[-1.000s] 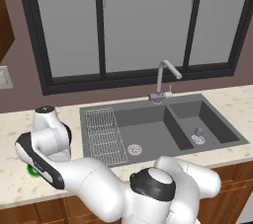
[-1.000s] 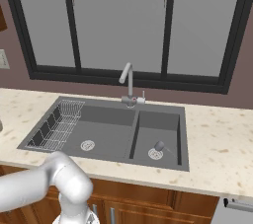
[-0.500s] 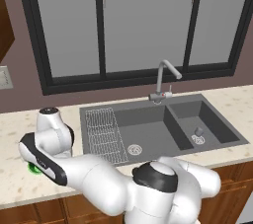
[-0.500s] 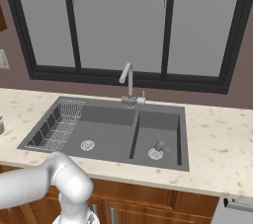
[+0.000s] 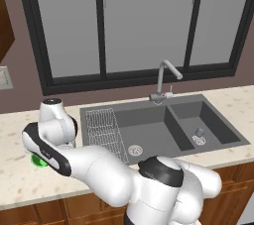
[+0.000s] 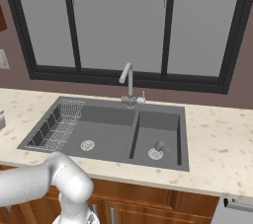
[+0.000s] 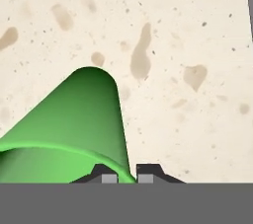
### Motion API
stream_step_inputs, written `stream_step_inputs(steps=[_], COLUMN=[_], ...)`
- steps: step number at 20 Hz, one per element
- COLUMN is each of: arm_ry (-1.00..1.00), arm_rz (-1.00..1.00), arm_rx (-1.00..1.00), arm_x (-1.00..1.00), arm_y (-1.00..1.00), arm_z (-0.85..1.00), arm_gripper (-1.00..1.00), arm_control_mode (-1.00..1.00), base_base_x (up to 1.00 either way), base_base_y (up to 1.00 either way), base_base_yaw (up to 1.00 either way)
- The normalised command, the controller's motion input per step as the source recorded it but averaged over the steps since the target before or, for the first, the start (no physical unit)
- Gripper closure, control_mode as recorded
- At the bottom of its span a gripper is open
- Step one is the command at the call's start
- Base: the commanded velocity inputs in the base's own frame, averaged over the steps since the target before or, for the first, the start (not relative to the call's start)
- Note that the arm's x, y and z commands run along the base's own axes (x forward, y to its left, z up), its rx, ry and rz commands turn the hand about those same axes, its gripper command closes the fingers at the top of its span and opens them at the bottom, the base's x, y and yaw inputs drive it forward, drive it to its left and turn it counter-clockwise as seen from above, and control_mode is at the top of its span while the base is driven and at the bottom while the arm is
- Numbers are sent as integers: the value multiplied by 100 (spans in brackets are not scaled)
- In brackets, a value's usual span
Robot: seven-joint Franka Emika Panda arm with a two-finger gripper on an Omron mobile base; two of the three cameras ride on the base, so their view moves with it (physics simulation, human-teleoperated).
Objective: Move any existing items from the left basin to the right basin for drying. Then move the cup from the counter to the left basin of the sink for washing.
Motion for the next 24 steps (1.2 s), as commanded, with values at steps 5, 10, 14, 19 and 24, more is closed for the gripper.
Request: stream_step_inputs(steps=[5, 10, 14, 19, 24], arm_ry=[0, 0, -3, -5, -8], arm_rz=[-12, -12, -12, -12, -10], arm_rx=[0, 0, 0, 0, 0], arm_x=[-8, -11, -17, -20, -17], arm_y=[-31, -42, -50, -54, -55], arm_z=[35, 27, 18, 10, 11], arm_gripper=[100, 100, 100, 100, 100], arm_control_mode=[-100, -100, -100, -100, -100], base_base_x=[0, 0, 0, 0, 0], base_base_y=[0, 0, 0, 0, 0], base_base_yaw=[0, 0, 0, 0, 0])
